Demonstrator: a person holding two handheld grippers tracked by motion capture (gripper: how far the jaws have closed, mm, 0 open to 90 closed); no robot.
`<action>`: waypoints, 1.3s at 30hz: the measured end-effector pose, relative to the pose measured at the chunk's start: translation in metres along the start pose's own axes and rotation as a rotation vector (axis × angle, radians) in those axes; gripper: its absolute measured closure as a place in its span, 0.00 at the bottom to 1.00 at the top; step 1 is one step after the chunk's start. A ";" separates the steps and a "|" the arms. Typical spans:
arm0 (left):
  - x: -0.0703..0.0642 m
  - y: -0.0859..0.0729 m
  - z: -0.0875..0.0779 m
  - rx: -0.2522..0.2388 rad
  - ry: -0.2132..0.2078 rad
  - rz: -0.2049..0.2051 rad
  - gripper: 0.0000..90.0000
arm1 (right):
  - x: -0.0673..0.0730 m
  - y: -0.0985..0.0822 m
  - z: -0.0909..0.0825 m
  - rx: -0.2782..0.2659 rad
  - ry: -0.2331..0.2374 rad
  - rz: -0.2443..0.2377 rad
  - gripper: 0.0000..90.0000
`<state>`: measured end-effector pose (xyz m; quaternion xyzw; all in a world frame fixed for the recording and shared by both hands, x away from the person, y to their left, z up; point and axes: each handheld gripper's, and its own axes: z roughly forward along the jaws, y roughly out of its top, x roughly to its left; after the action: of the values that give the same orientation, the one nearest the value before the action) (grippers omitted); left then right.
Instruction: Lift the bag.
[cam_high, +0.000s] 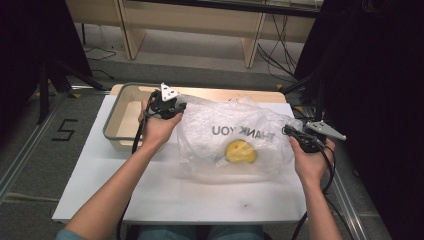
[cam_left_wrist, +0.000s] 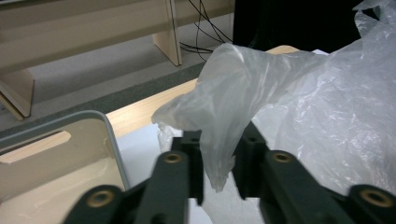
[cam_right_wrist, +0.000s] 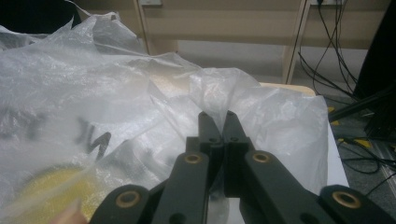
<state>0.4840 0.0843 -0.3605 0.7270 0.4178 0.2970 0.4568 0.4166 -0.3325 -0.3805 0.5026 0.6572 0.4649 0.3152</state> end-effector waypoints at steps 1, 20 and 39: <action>0.000 0.000 -0.001 -0.006 0.006 -0.003 0.79 | 0.000 0.000 0.000 0.001 -0.001 -0.001 1.00; -0.004 -0.001 -0.015 -0.010 -0.001 -0.018 0.44 | 0.000 0.000 0.000 -0.008 -0.006 -0.012 1.00; -0.006 -0.009 -0.016 0.016 -0.015 -0.017 0.44 | -0.002 -0.001 -0.003 -0.011 -0.027 -0.015 0.89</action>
<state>0.4655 0.0881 -0.3623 0.7293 0.4230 0.2842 0.4566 0.4142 -0.3349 -0.3804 0.5021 0.6542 0.4592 0.3303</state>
